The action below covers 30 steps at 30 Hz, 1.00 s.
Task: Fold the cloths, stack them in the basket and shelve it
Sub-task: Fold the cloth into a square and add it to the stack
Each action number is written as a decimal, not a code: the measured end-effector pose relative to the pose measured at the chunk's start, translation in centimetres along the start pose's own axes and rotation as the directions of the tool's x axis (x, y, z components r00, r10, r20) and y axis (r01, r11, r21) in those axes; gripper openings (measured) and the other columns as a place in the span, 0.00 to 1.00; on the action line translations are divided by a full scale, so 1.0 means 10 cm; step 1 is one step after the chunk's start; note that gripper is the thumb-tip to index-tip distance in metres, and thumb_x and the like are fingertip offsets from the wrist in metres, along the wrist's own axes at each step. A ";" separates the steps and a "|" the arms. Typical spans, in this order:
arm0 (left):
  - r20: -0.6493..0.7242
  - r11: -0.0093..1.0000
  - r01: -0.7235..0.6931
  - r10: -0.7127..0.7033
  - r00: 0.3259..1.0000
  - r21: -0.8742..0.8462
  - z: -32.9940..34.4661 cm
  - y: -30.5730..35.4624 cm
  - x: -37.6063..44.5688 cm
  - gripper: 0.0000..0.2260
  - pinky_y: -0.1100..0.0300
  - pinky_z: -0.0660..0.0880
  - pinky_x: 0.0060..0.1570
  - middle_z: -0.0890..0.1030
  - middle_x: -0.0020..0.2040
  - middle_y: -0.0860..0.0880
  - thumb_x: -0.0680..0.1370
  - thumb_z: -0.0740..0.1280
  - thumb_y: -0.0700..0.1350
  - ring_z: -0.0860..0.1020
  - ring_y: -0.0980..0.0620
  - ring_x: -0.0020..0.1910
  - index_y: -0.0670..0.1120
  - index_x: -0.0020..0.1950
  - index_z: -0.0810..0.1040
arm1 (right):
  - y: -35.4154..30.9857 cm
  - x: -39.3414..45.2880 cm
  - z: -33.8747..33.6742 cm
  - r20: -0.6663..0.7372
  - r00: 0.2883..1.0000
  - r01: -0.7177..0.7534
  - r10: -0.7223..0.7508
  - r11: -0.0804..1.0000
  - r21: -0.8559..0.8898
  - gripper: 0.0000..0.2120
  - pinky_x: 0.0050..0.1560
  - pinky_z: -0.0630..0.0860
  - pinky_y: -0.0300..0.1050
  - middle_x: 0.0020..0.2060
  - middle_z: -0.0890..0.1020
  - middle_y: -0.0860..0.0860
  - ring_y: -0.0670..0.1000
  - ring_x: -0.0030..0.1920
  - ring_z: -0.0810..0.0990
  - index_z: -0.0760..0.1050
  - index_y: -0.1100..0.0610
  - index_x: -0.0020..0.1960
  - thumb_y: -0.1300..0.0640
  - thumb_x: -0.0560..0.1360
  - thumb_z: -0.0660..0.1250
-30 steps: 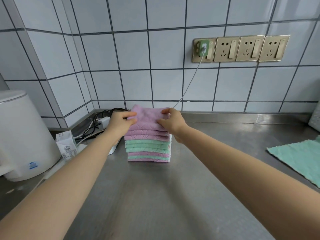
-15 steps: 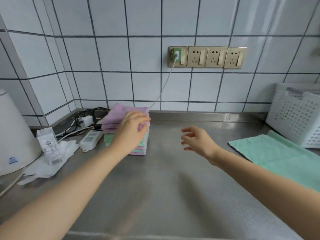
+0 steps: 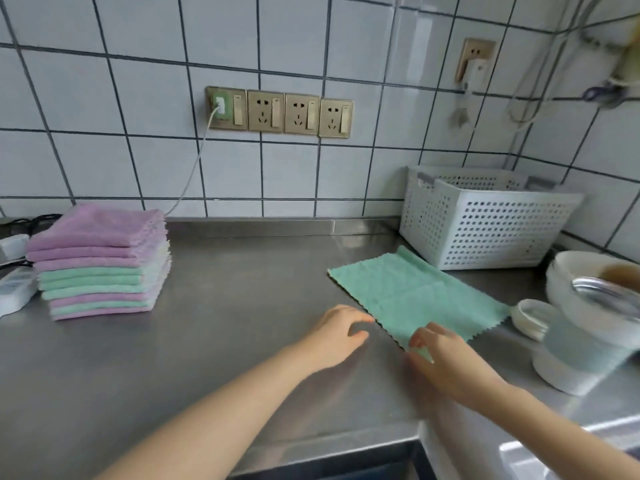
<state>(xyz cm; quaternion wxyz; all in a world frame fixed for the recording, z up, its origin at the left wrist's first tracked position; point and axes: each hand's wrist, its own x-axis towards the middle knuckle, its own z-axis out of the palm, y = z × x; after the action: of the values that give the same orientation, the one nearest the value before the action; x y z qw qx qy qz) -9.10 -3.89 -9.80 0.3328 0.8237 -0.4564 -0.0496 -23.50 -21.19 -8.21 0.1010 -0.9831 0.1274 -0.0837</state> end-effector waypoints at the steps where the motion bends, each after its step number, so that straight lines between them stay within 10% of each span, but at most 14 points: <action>1: 0.030 1.000 -0.021 0.021 0.999 -0.014 0.09 0.10 0.06 0.15 0.64 0.60 0.67 0.74 0.66 0.48 0.79 0.64 0.44 0.68 0.52 0.68 0.49 0.66 0.76 | 0.07 -0.05 0.04 -0.026 0.999 0.031 -0.032 0.999 -0.035 0.09 0.50 0.73 0.45 0.48 0.76 0.51 0.54 0.50 0.77 0.77 0.55 0.52 0.51 0.75 0.66; 7: 0.149 0.991 -0.116 0.104 0.983 0.069 0.39 0.30 0.32 0.16 0.63 0.54 0.71 0.72 0.70 0.50 0.80 0.60 0.40 0.61 0.50 0.74 0.44 0.68 0.74 | 0.28 -0.04 0.18 -0.251 0.904 0.280 -0.346 0.923 -0.263 0.04 0.37 0.73 0.44 0.34 0.76 0.50 0.53 0.33 0.78 0.78 0.56 0.38 0.60 0.66 0.73; 17: 0.146 0.995 -0.030 0.016 0.989 0.097 0.27 0.26 0.66 0.17 0.49 0.69 0.62 0.81 0.55 0.56 0.71 0.64 0.57 0.76 0.52 0.59 0.57 0.58 0.78 | 0.01 0.09 -0.29 -0.352 0.910 0.112 -0.220 0.946 -0.303 0.14 0.18 0.59 0.41 0.34 0.72 0.49 0.56 0.24 0.72 0.73 0.55 0.41 0.63 0.63 0.76; 24: -0.140 0.994 0.030 -0.045 0.989 -0.108 -0.02 -0.11 0.87 0.10 0.56 0.68 0.36 0.78 0.33 0.41 0.75 0.65 0.42 0.70 0.50 0.32 0.42 0.33 0.76 | -0.32 -0.09 -0.76 -0.579 0.810 0.265 -0.093 0.939 0.220 0.05 0.39 0.77 0.48 0.42 0.79 0.45 0.52 0.37 0.81 0.74 0.53 0.53 0.58 0.78 0.61; 30: -0.328 0.974 -0.036 -0.040 0.944 -0.223 -0.74 -0.03 0.39 0.08 0.64 0.73 0.39 0.82 0.37 0.54 0.72 0.71 0.35 0.77 0.61 0.37 0.47 0.44 0.85 | -0.38 -0.11 -1.05 -0.655 0.749 0.302 0.096 0.831 0.468 0.03 0.45 0.79 0.42 0.41 0.83 0.47 0.42 0.41 0.82 0.70 0.51 0.51 0.58 0.79 0.60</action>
<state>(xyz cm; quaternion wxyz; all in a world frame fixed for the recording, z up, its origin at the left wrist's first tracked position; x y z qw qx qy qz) -3.78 -3.11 -3.39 0.4960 0.7775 -0.3847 0.0370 -25.62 -19.18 2.61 0.3209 -0.8251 0.0682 -0.4601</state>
